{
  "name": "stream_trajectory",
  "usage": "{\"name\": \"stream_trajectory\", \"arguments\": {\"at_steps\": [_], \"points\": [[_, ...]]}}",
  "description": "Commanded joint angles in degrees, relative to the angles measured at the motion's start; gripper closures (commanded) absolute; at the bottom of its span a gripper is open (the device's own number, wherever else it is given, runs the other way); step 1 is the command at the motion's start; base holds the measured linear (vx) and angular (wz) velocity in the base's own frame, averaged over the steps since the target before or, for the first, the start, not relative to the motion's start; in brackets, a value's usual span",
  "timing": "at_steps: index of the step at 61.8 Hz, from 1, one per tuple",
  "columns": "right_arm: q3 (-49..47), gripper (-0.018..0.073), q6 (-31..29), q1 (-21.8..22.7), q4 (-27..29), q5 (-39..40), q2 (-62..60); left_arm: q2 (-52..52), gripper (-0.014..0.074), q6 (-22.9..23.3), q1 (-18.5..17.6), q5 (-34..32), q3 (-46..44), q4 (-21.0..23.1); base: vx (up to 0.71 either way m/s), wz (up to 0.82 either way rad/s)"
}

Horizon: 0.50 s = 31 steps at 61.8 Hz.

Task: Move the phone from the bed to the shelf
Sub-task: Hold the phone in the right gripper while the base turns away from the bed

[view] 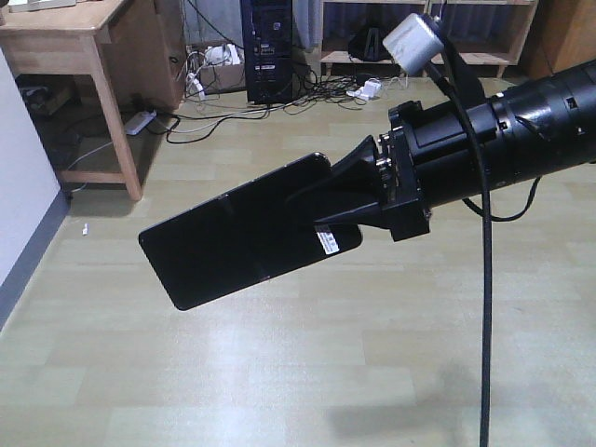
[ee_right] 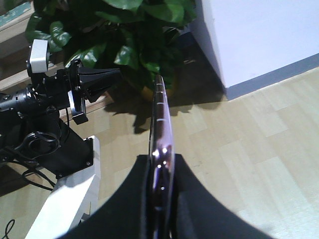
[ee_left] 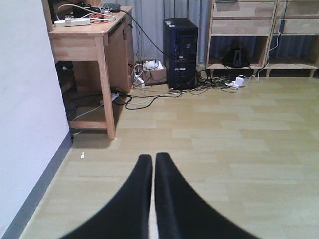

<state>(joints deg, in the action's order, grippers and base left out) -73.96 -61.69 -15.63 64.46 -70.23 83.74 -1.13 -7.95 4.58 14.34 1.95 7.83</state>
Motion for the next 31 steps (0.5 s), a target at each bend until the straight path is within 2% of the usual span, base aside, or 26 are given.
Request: {"name": "stream_trajectory", "arguments": {"at_steps": [1, 31], "points": [[-1.48, 0.0564, -0.19, 0.07, 5.30, -3.64, -2.15, -0.28, 0.0596, 0.22, -0.24, -3.98, 0.16, 0.51, 0.38, 0.00], [-1.48, 0.0564, -0.19, 0.07, 5.30, -3.64, -2.15, -0.28, 0.0596, 0.22, -0.24, -3.98, 0.16, 0.51, 0.38, -0.07]]}}
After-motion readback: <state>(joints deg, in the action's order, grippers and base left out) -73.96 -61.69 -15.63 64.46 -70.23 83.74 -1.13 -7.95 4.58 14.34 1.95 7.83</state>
